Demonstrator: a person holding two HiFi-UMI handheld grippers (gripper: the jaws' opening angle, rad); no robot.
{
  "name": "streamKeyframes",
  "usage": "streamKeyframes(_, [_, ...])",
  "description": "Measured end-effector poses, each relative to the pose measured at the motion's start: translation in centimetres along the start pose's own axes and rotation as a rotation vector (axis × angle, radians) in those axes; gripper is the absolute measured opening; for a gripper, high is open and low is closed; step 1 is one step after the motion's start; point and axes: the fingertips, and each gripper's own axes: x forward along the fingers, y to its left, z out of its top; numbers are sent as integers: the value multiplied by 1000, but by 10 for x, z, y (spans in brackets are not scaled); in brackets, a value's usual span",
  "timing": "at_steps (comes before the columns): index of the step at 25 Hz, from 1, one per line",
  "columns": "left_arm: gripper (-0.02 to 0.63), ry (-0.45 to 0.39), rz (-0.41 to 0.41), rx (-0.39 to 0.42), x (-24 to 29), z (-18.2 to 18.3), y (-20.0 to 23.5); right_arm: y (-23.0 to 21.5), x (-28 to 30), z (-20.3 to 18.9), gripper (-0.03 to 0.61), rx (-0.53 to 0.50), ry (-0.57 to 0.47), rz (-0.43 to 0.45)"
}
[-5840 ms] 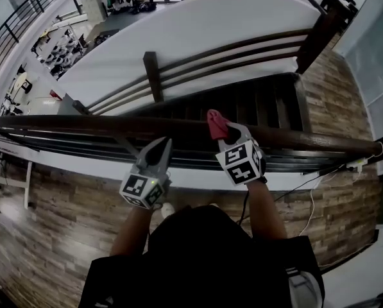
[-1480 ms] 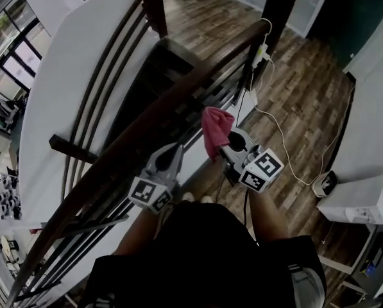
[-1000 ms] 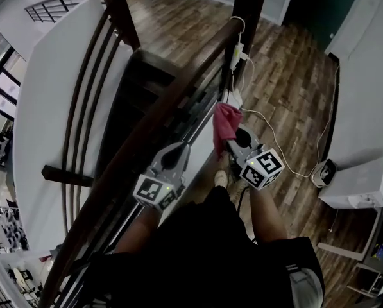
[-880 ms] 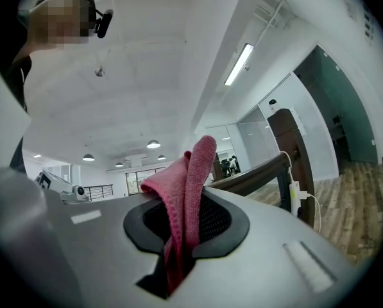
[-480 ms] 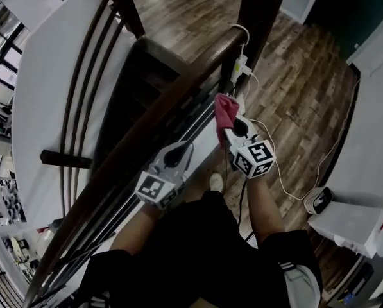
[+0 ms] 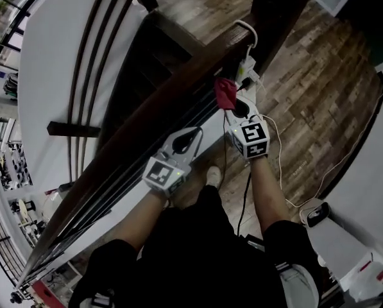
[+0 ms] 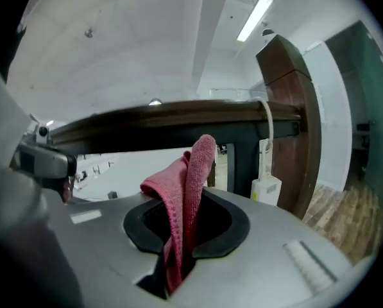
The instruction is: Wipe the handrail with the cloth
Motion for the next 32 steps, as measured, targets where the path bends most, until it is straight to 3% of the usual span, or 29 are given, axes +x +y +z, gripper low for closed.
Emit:
streamKeyframes(3, [-2, 60, 63, -22, 11, -14, 16, -10, 30, -9, 46, -134, 86, -4])
streamKeyframes(7, [-2, 97, 101, -56, 11, -37, 25, -27, 59, -17, 46, -218, 137, -50])
streamKeyframes(14, [-2, 156, 134, -54, 14, -47, 31, -36, 89, -16, 46, -437, 159, -174])
streamKeyframes(18, [-2, 161, 152, -75, 12, -49, 37, -42, 101, -22, 46, -435, 216, -229])
streamKeyframes(23, [-2, 198, 200, -88, 0, -53, 43, -33, 107, -31, 44, -288, 244, -183])
streamKeyframes(32, [-2, 178, 233, -128, -19, -70, 43, -21, 106, -41, 44, -250, 294, -117])
